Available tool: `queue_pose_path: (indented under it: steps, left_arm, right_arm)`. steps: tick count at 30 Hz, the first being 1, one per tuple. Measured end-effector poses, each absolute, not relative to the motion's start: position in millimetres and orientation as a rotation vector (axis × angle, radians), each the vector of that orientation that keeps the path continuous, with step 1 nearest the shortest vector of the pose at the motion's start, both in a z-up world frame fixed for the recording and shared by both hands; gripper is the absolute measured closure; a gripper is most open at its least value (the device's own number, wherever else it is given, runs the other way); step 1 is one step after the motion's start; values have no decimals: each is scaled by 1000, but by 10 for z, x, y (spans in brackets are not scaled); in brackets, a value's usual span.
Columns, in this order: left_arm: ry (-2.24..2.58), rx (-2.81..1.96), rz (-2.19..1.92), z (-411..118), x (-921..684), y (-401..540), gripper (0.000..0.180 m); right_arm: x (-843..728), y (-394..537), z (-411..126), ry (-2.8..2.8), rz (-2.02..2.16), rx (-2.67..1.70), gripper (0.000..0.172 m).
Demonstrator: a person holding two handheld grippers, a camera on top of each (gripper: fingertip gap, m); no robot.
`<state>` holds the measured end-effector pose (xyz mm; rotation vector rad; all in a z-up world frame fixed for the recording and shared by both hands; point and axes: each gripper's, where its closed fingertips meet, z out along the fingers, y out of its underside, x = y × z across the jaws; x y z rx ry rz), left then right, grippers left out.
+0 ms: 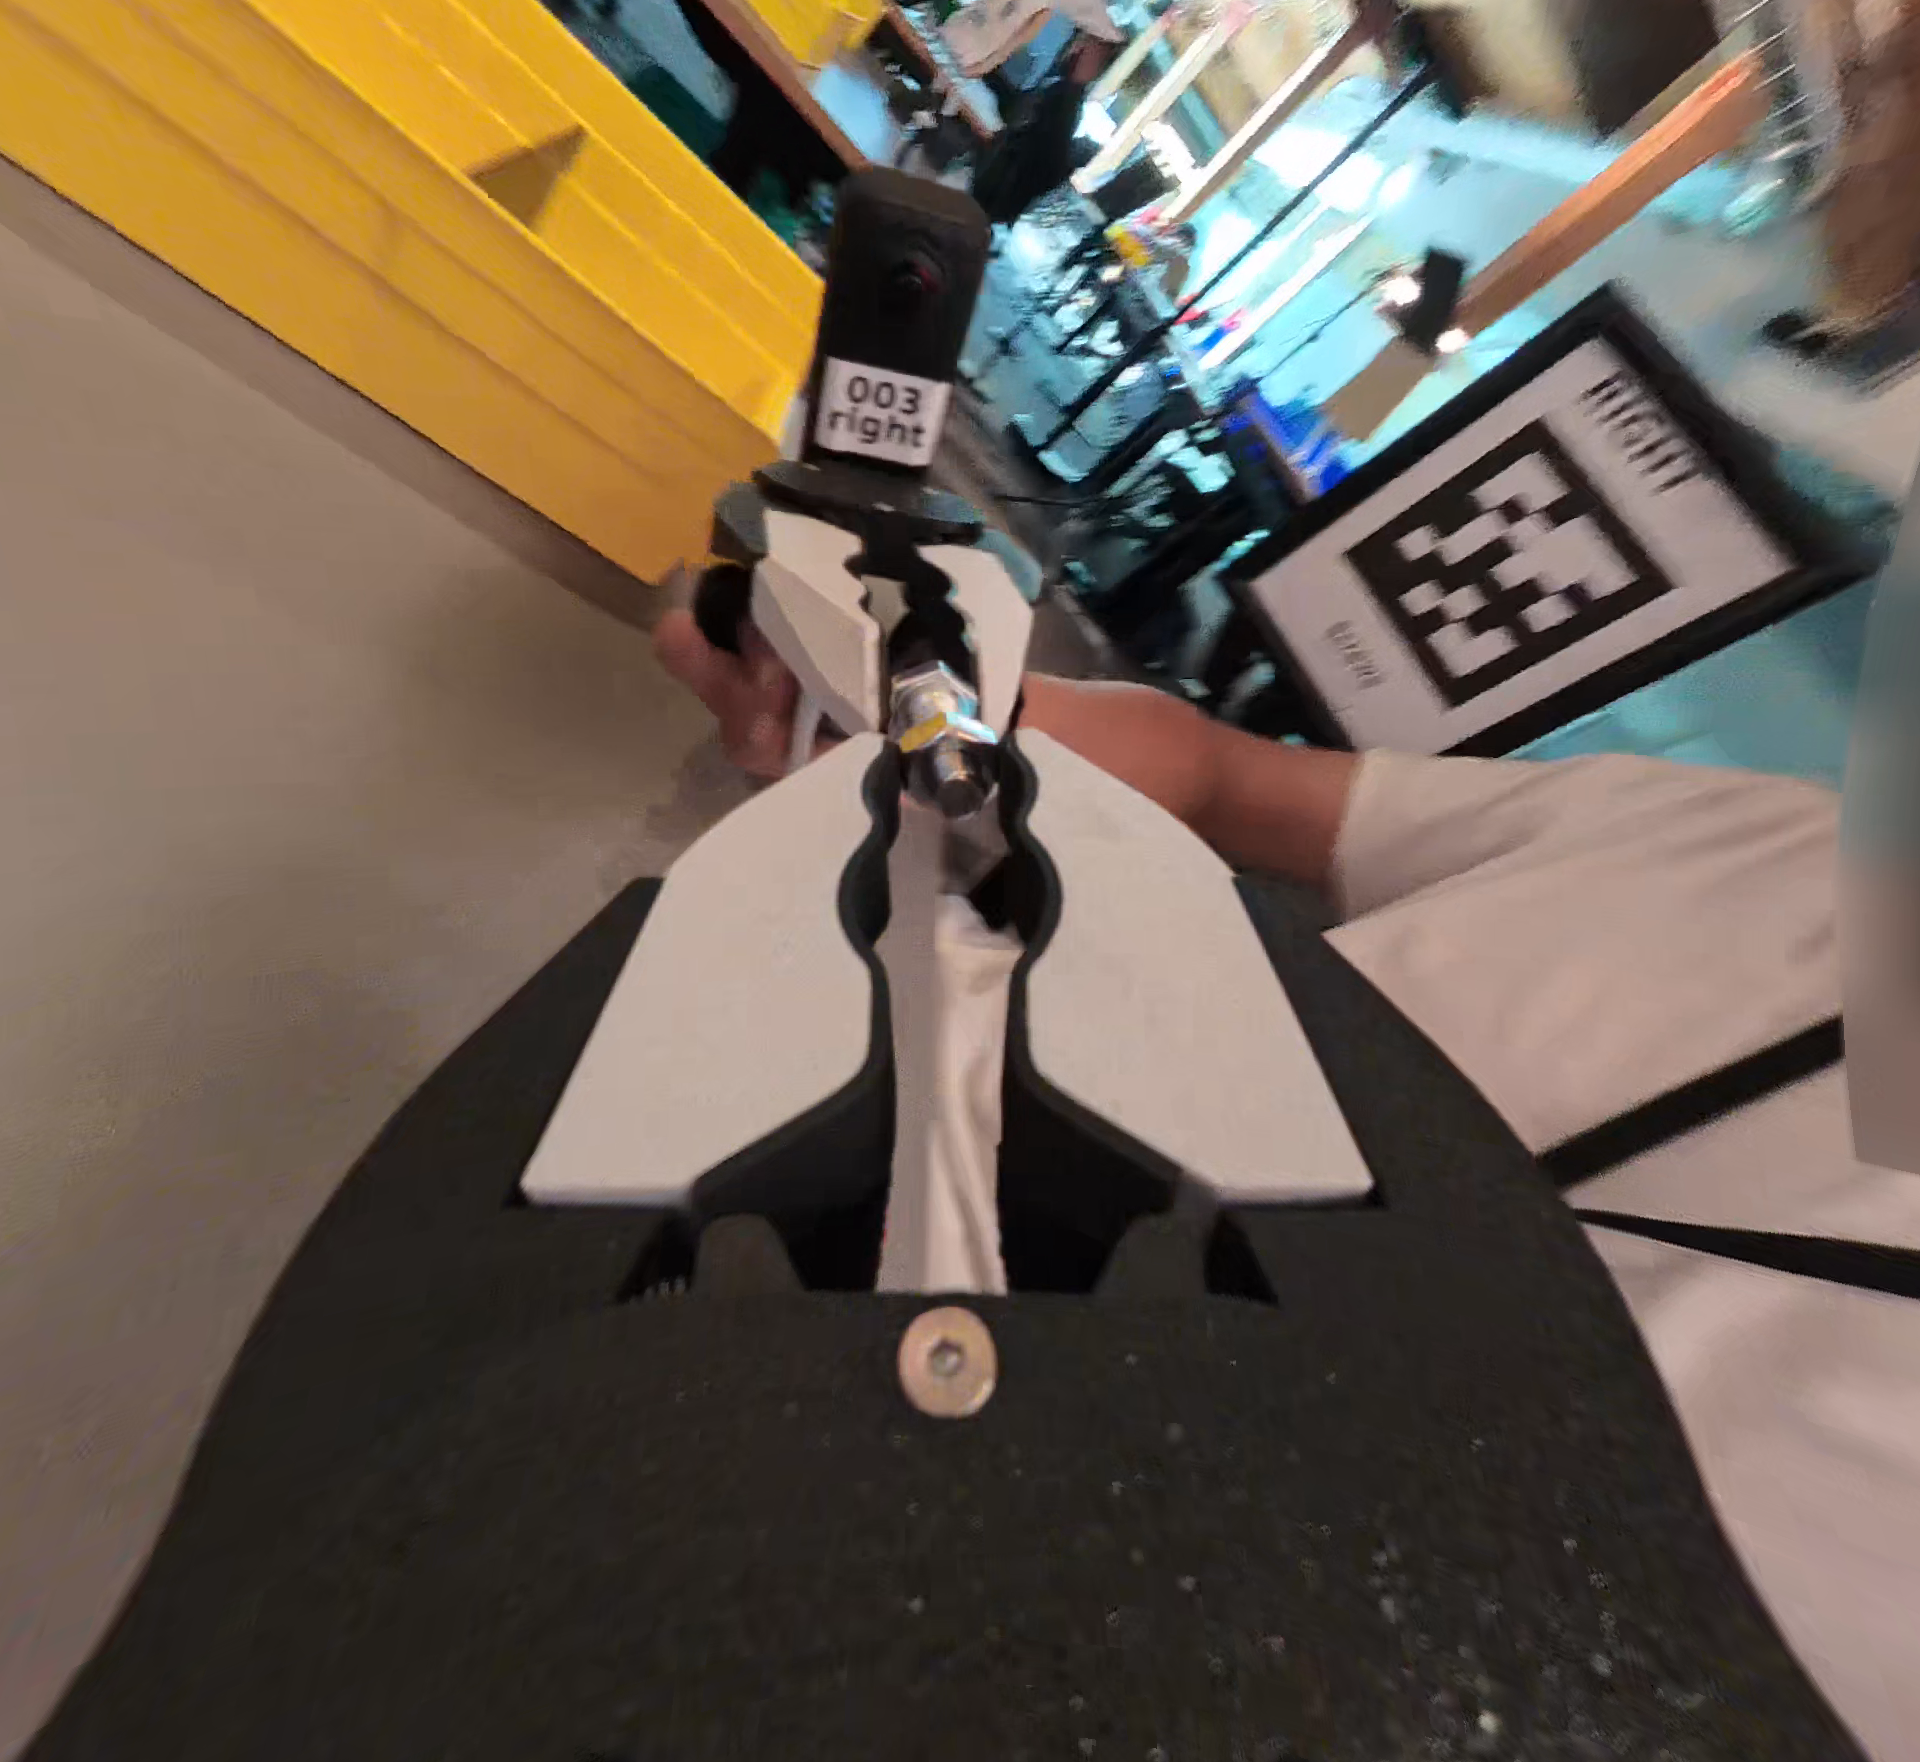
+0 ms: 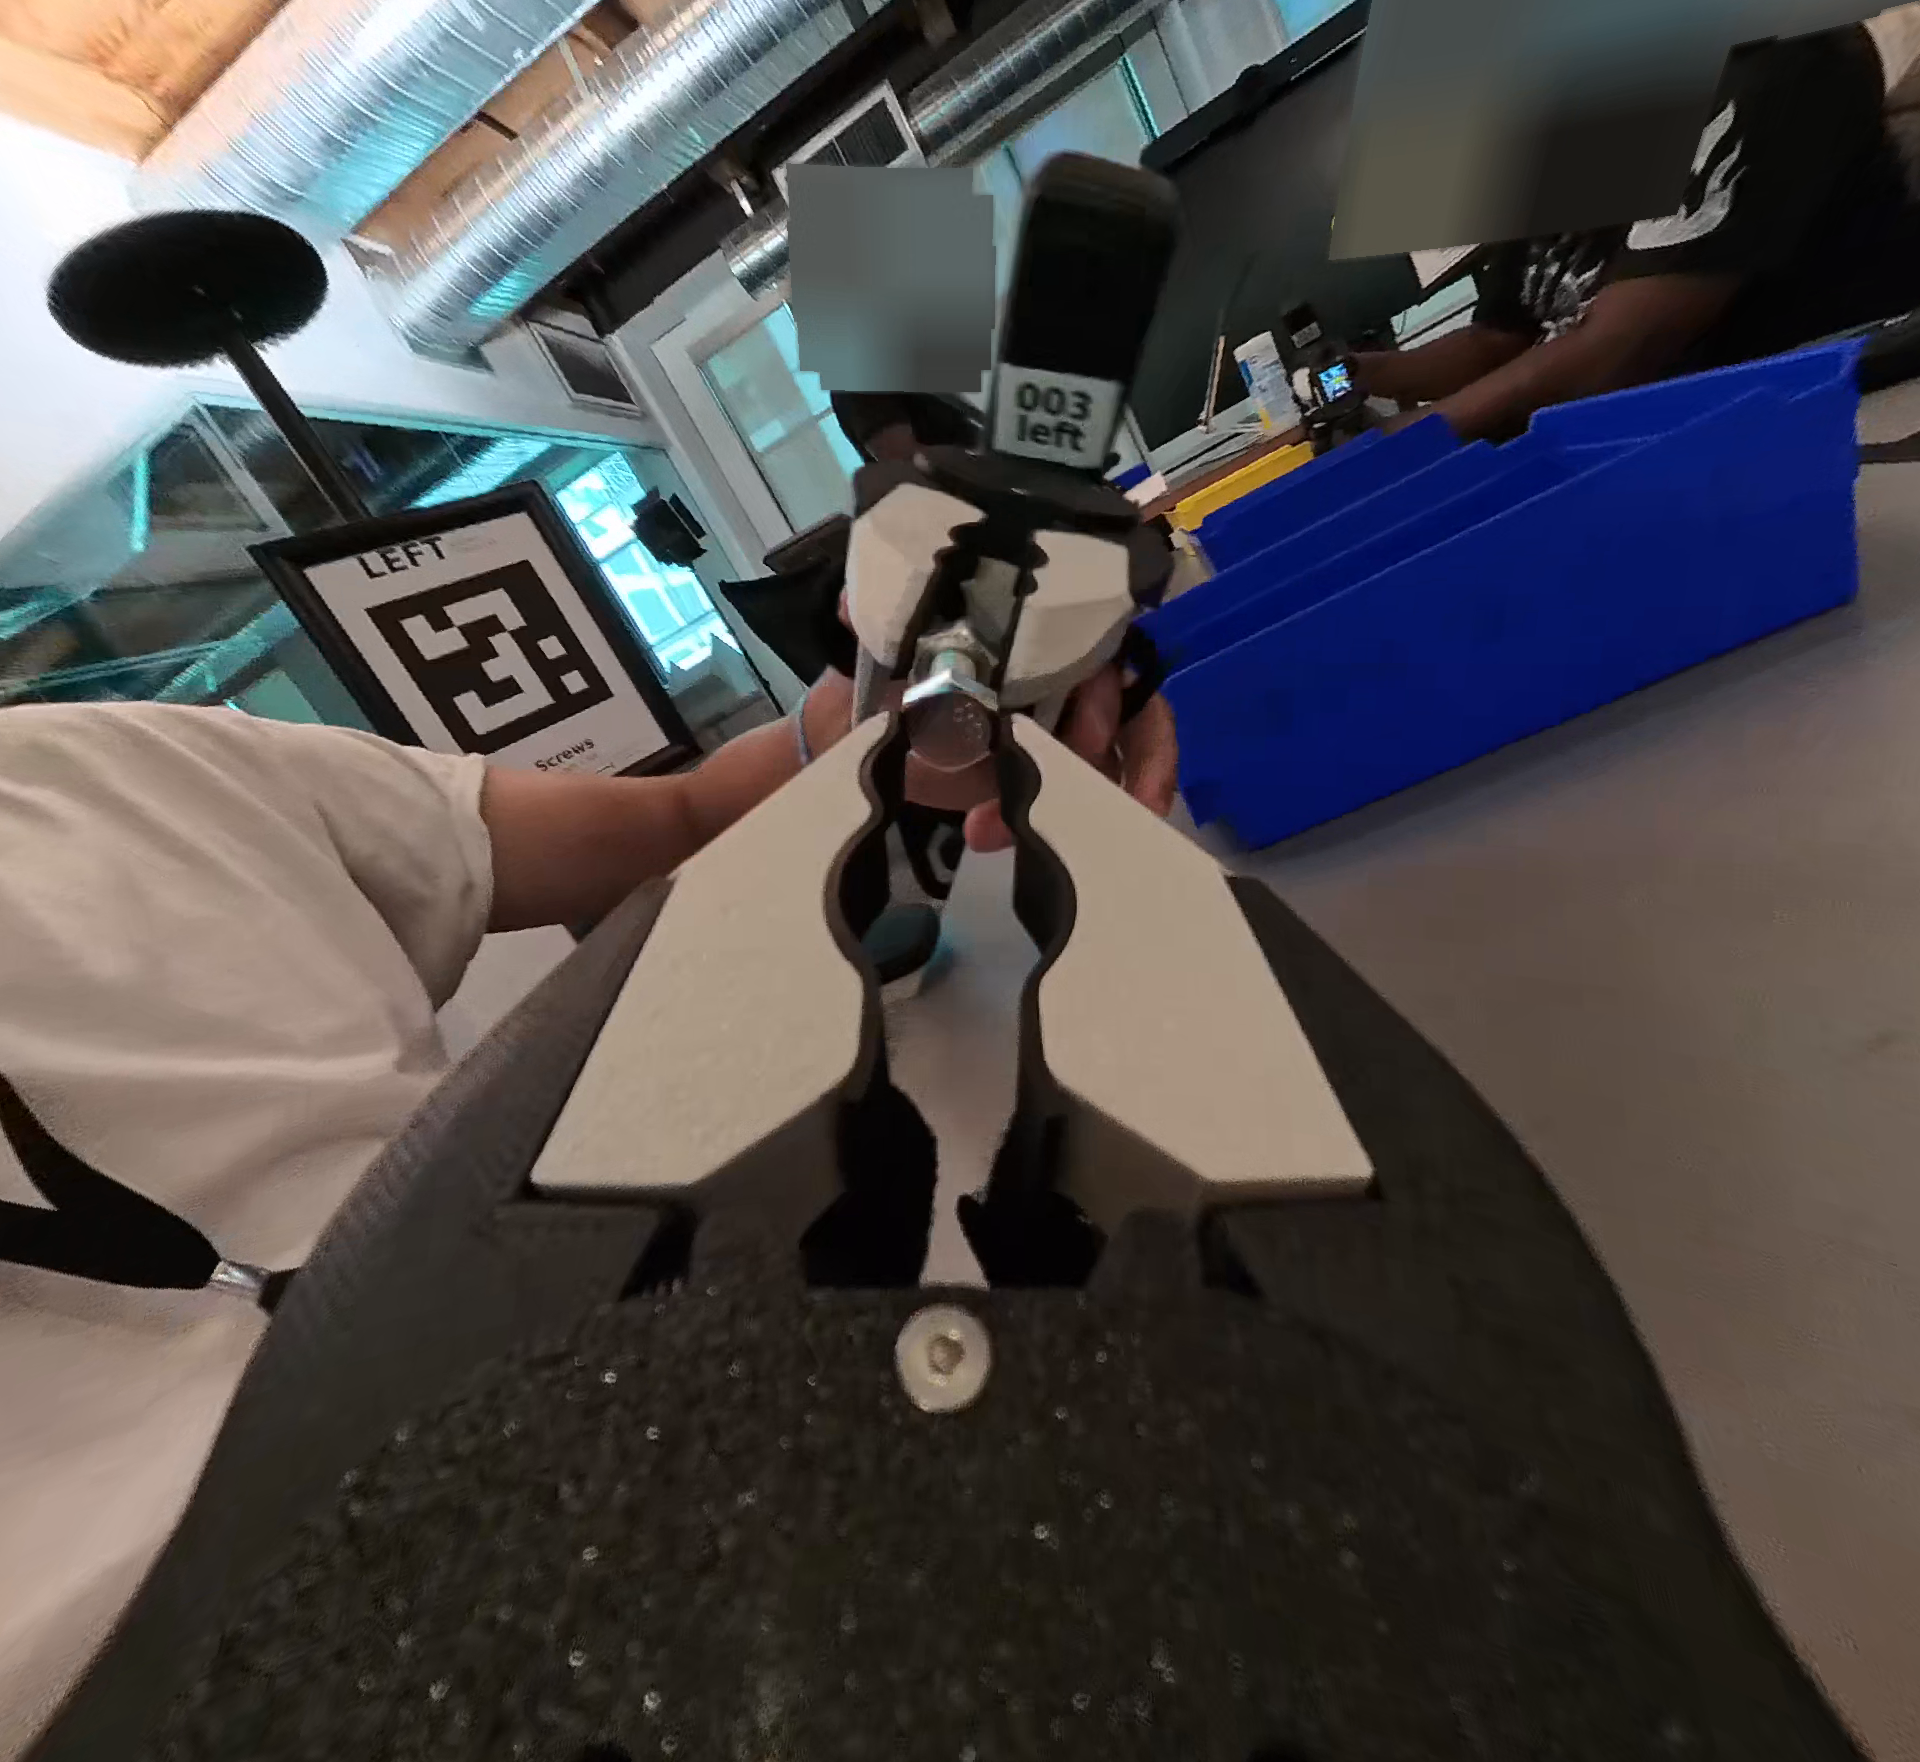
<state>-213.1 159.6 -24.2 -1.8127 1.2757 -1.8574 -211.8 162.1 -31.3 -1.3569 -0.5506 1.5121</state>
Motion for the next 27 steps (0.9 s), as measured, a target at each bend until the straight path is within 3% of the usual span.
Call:
queue_pose_path:
  steps: [3,7,13,15,18,24,27]
  left_arm:
    - [1356,-1805,-1940,-267,-2163,1529,155]
    - [1624,-1656,-1484,-510,-2160,1568,112]
    - [1744,-1030,-535,-424,-2175,1868,118]
    - [1711,-827,-336,-314,-2191,1822,129]
    - [1634,-588,-188,-171,-2218,1678,143]
    - [1728,-545,-91,-332,-2211,1654,145]
    - [1758,-535,-33,-391,-2195,1700,162]
  right_arm:
    - [-2077,1652,-264,-459,1623,-1334,155]
    - [-2081,1657,-296,-442,1680,-1350,155]
    - [-2091,1683,-347,-406,1726,-1377,155]
    - [-2069,1698,-343,-381,1751,-1372,155]
    - [-2030,1722,-338,-351,1773,-1368,155]
    - [-2057,1699,-336,-362,1789,-1369,156]
    - [-2093,1676,-339,-375,1796,-1373,155]
